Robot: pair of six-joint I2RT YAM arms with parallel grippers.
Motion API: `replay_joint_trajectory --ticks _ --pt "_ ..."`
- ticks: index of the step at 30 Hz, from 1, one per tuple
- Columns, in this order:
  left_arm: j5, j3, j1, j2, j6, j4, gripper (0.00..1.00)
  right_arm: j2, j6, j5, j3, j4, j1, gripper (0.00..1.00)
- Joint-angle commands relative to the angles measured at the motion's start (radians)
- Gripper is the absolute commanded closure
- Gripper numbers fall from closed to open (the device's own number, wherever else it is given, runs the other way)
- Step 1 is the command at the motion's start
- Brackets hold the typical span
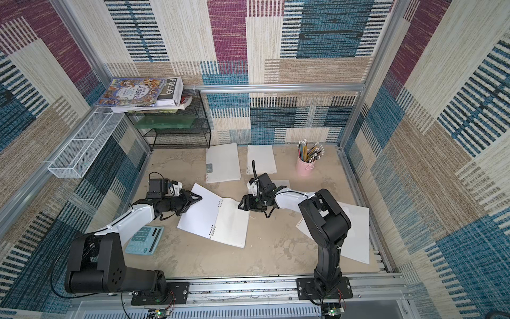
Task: Tear off pages from different notebooks
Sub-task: Tear off the paper from the notebook.
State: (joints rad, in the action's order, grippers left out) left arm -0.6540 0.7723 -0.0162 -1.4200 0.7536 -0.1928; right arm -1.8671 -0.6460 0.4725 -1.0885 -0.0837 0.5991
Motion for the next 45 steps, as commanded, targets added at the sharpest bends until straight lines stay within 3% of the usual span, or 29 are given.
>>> replay_joint_trajectory --ticks 1,5,13,17,19,23,26,29,33,36,43,45 --pt "0.004 0.010 0.005 -0.003 -0.013 -0.022 0.58 0.003 -0.018 0.030 -0.013 0.034 0.007 0.40" --pt "0.031 0.025 0.009 0.000 -0.030 -0.065 0.59 0.016 -0.032 0.057 -0.015 0.060 0.014 0.44" --pt "0.066 0.036 0.010 0.004 -0.051 -0.117 0.60 0.021 -0.111 0.165 0.049 0.174 0.003 0.34" --pt "0.105 0.043 0.010 0.001 -0.060 -0.138 0.60 0.036 -0.150 0.179 0.090 0.211 -0.007 0.34" --pt "0.112 0.041 0.012 -0.002 -0.057 -0.141 0.60 0.054 -0.175 0.175 0.119 0.245 -0.011 0.38" --pt "0.120 0.043 0.013 -0.011 -0.058 -0.142 0.60 0.073 -0.201 0.175 0.149 0.317 -0.011 0.59" --pt "0.121 0.045 0.016 -0.020 -0.060 -0.143 0.61 0.053 -0.175 0.174 0.121 0.290 0.000 0.63" --pt "0.126 0.047 0.018 -0.028 -0.059 -0.144 0.62 0.022 -0.163 0.168 0.107 0.275 0.000 0.62" --pt "0.140 0.055 0.024 -0.030 -0.064 -0.161 0.62 -0.020 -0.095 0.093 0.025 0.105 0.010 0.48" --pt "0.153 0.064 0.025 -0.027 -0.069 -0.182 0.63 -0.019 -0.068 0.037 0.011 0.049 0.011 0.47" --pt "0.175 0.085 0.034 -0.044 -0.070 -0.211 0.64 -0.024 -0.021 0.028 -0.031 0.056 0.043 0.87" --pt "0.185 0.094 0.041 -0.052 -0.071 -0.222 0.65 -0.018 0.017 -0.001 -0.064 0.034 0.069 0.91"
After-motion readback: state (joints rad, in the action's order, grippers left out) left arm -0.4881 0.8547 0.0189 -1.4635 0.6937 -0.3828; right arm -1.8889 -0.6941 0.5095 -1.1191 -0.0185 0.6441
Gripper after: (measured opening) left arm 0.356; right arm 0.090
